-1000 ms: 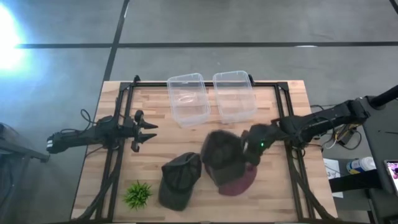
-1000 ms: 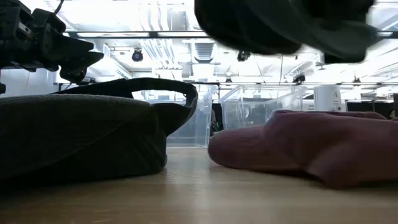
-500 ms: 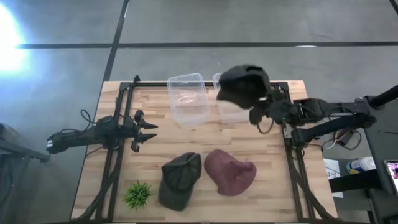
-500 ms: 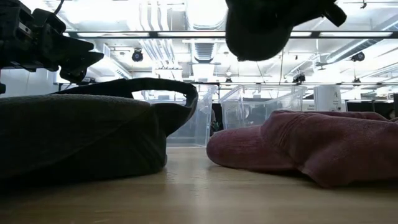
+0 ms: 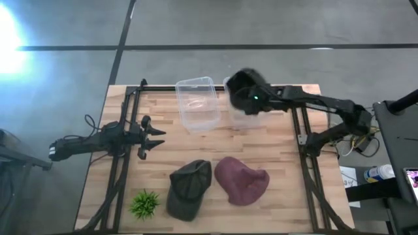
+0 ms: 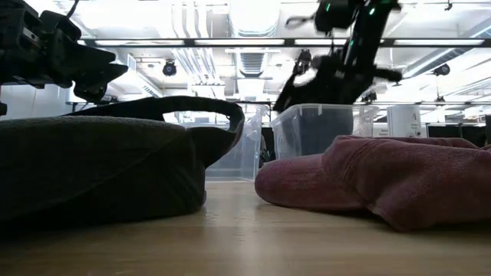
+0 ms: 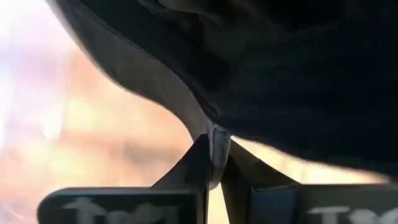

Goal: Pick and place caps into container
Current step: Put the right black cap into the right transparent container, then put the black cap into the right transparent container

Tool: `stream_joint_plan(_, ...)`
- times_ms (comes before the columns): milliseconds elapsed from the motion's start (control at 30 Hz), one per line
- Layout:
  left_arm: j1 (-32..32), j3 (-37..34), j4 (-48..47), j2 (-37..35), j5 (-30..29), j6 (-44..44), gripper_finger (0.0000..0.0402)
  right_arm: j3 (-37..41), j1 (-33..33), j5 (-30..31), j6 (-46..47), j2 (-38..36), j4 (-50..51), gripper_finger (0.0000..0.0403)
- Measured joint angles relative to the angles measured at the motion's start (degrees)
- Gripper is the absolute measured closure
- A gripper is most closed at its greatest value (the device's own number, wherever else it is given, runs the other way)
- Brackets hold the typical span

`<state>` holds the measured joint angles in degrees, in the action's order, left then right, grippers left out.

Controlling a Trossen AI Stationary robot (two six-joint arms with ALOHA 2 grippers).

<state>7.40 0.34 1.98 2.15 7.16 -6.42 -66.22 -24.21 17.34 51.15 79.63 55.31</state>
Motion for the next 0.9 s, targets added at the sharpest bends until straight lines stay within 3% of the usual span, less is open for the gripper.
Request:
stream_joint_plan(100, 0.0, 0.0, 0.0, 0.0, 0.0, 0.0, 0.0232, -0.1, -2.3, -9.1, -2.5, 3.7, 0.0, 0.0370)
stream_joint_plan(233, 0.0, 0.0, 0.0, 0.0, 0.0, 0.0, 0.0232, -1.8, -1.5, -9.6, -5.3, 5.7, 0.2, 0.0344)
stream_joint_plan(333, 0.0, 0.0, 0.0, 0.0, 0.0, 0.0, 0.0232, -4.2, 0.6, -6.8, -9.1, 5.2, -0.4, 0.0318)
stream_joint_plan(467, 0.0, 0.0, 0.0, 0.0, 0.0, 0.0, 0.0232, -8.9, 5.3, 3.3, -14.4, 1.9, -0.6, 0.0282)
stream_joint_plan(533, 0.0, 0.0, 0.0, 0.0, 0.0, 0.0, 0.0232, -11.1, 8.3, 5.3, -20.7, -0.5, -1.1, 0.0269)
stream_joint_plan(600, 0.0, 0.0, 0.0, 0.0, 0.0, 0.0, 0.0232, -12.3, 11.4, 2.5, -26.7, -2.7, -1.3, 0.0260)
stream_joint_plan(767, 0.0, 0.0, 0.0, 0.0, 0.0, 0.0, 0.0232, -10.3, 19.4, -14.3, -30.1, -6.1, 0.0, 0.0244)
stream_joint_plan(900, 0.0, 0.0, 0.0, 0.0, 0.0, 0.0, 0.0232, -6.3, 25.9, -15.9, -28.4, -5.0, 1.5, 0.0233)
